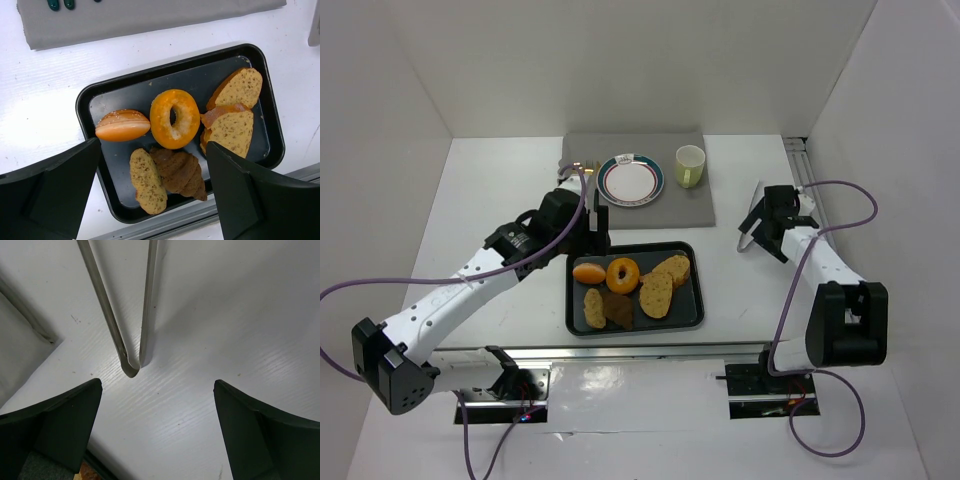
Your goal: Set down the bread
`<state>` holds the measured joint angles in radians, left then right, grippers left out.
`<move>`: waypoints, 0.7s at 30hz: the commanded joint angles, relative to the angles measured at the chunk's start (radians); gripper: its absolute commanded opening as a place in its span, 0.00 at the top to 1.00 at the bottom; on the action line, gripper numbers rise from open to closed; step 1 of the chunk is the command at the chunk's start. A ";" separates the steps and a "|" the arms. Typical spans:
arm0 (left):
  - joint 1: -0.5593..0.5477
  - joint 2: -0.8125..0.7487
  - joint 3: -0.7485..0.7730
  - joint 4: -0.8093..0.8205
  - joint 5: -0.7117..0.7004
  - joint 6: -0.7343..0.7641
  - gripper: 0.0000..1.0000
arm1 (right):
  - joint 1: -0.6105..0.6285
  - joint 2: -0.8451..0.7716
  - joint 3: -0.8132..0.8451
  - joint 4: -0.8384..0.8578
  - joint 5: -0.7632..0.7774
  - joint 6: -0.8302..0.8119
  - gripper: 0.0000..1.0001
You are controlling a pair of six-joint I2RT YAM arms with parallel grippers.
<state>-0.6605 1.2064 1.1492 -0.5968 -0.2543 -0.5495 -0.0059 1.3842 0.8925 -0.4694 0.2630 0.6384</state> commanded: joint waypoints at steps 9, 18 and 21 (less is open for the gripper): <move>0.004 -0.015 0.014 0.032 -0.039 0.006 0.01 | 0.061 0.056 0.032 0.046 0.074 -0.014 0.00; 0.004 -0.015 0.014 0.043 -0.010 0.016 0.01 | 0.153 0.179 0.114 0.126 0.084 -0.099 0.00; 0.004 -0.005 0.014 0.043 0.001 0.016 0.01 | 0.115 0.255 0.175 0.101 0.094 -0.075 0.00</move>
<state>-0.6601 1.2064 1.1492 -0.5903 -0.2672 -0.5491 0.1394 1.5951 0.9924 -0.4217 0.3183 0.5591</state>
